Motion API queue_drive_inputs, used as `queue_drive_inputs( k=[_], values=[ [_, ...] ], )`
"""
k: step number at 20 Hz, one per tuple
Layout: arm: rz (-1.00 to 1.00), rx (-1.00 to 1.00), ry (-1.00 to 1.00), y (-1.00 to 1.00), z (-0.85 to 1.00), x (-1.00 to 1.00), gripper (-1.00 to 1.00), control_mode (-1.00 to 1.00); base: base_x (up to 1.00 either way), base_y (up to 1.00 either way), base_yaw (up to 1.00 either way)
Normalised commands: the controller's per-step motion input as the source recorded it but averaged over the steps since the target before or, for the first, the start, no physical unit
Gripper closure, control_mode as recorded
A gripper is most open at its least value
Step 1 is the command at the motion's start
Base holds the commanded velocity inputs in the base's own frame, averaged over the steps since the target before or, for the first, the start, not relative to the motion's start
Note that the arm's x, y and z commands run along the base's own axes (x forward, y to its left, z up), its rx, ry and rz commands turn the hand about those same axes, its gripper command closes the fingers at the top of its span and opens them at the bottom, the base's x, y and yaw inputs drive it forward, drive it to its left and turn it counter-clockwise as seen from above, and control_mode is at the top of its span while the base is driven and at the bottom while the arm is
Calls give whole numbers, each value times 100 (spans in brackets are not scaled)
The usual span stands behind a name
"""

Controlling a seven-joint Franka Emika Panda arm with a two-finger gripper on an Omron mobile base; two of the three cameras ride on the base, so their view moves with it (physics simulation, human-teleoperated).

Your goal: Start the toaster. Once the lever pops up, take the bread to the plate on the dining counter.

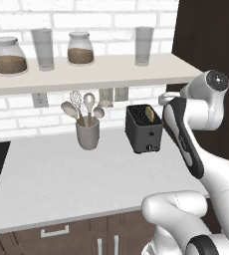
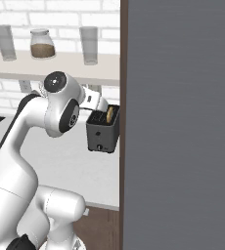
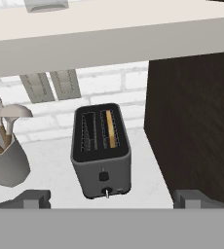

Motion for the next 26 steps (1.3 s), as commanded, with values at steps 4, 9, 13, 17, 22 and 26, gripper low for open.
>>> queue_drive_inputs(
  k=[4,9,13,17,22,26],
  values=[
    [0,0,0,0,0,0,-100,-100,0,0,0],
    [0,0,0,0,0,0,-100,-100,0,0,0],
    [0,0,0,0,0,0,-100,-100,0,0,0],
    [0,0,0,0,0,0,-100,-100,0,0,0],
    [0,0,0,0,0,0,-100,-100,0,0,0],
    [0,0,0,0,0,0,-100,-100,0,0,0]
  ],
)
